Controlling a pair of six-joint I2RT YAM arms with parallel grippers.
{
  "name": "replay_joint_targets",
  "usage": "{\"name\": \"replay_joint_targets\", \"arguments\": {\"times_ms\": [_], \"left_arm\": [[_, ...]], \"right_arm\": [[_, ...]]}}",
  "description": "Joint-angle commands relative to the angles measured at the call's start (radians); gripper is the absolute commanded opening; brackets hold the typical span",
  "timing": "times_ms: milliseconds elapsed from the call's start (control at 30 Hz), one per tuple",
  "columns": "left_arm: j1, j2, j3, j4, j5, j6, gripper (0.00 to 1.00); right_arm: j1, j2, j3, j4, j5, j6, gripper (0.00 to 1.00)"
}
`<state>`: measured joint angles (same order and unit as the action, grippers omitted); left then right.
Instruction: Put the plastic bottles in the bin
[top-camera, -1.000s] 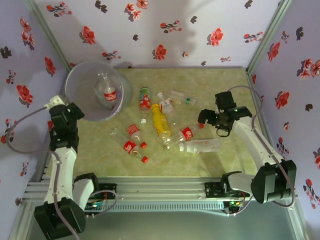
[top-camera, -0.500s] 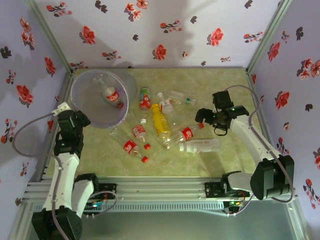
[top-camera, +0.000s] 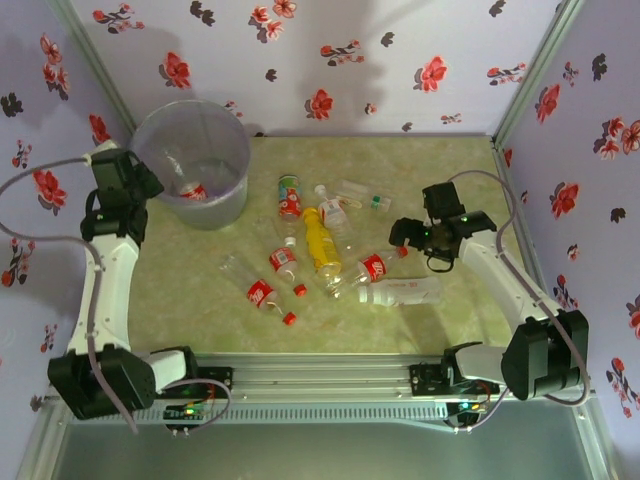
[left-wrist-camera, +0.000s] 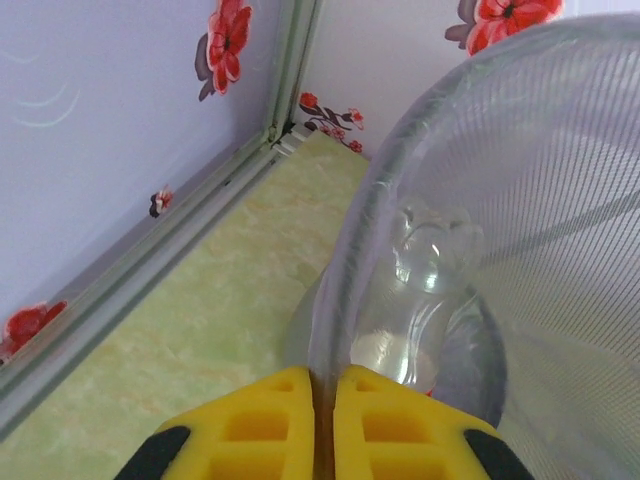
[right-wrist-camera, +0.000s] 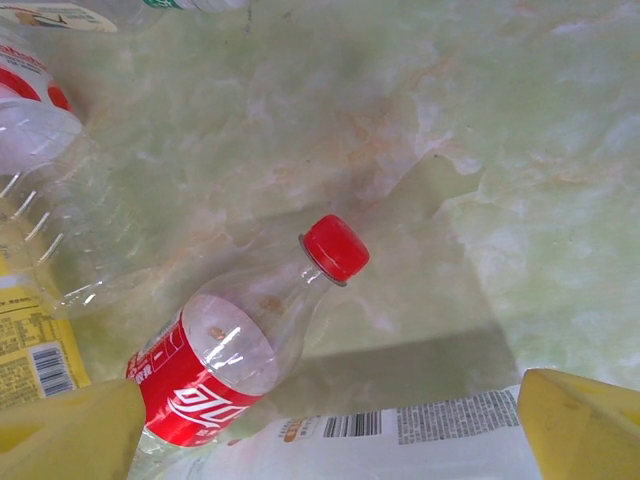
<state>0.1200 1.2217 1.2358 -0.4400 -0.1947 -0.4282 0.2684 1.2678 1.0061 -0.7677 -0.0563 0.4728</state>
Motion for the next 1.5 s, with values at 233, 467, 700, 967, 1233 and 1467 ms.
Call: {"name": "replay_joint_targets", "arguments": {"times_ms": [233, 467, 700, 967, 1233, 1467], "left_arm": [[0.082, 0.214, 0.229, -0.069, 0.085, 0.04, 0.0], [0.11, 0.255, 0.245, -0.062, 0.119, 0.04, 0.14], [0.11, 0.278, 0.285, -0.083, 0.131, 0.076, 0.34], [0.109, 0.284, 0.391, -0.147, 0.164, 0.142, 0.81], [0.097, 0.238, 0.547, -0.291, 0.166, 0.245, 1.0], [-0.062, 0.126, 0.51, -0.339, 0.152, 0.279, 1.0]], "right_arm": [[0.011, 0.001, 0.018, 0.004, 0.029, -0.078, 0.97], [0.011, 0.116, 0.142, 0.054, -0.029, -0.238, 0.97], [0.029, 0.111, 0.2, -0.203, 0.093, 0.018, 0.89], [0.046, -0.141, 0.002, -0.339, 0.155, 0.333, 0.99], [0.039, -0.308, -0.247, -0.234, 0.158, 0.581, 0.99], [0.041, -0.372, -0.424, -0.058, 0.124, 0.765, 0.97]]}}
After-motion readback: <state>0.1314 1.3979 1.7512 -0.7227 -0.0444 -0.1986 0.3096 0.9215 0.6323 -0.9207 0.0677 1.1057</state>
